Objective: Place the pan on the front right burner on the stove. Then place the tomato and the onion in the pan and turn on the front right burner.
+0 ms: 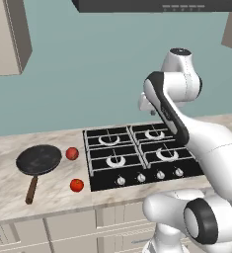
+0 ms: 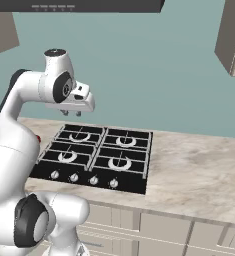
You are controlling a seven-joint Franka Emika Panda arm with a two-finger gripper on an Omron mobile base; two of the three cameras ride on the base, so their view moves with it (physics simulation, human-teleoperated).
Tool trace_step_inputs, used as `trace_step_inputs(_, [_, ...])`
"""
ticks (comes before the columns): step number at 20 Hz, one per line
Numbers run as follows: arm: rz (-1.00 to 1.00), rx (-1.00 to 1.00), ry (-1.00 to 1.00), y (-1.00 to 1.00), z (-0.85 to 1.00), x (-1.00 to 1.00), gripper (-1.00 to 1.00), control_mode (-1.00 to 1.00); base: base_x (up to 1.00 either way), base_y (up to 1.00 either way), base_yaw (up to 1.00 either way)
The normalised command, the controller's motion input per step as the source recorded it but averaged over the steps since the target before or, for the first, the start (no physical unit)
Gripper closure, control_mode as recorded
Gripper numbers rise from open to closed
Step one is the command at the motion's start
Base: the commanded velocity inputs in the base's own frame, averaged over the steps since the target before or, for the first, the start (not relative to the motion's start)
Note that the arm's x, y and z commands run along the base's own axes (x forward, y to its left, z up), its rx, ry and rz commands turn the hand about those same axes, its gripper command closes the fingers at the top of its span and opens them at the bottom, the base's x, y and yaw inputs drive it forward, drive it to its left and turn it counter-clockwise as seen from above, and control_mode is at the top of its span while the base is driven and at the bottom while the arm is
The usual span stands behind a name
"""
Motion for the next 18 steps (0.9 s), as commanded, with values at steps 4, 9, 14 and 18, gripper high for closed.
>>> trace_step_inputs(4, [0.00, -0.01, 0.03, 0.28, -0.04, 0.00, -1.00, -1.00, 0.00, 0.00, 0.00])
trace_step_inputs(9, [0.00, -0.03, 0.06, 0.47, -0.02, 0.00, -1.00, -1.00, 0.00, 0.00, 0.00])
trace_step_inputs(14, [0.00, 0.00, 0.11, 0.50, -0.13, 0.00, -1.00, -1.00, 0.00, 0.00, 0.00])
trace_step_inputs(18, [0.00, 0.00, 0.11, 0.57, -0.17, 0.00, -1.00, -1.00, 0.00, 0.00, 0.00])
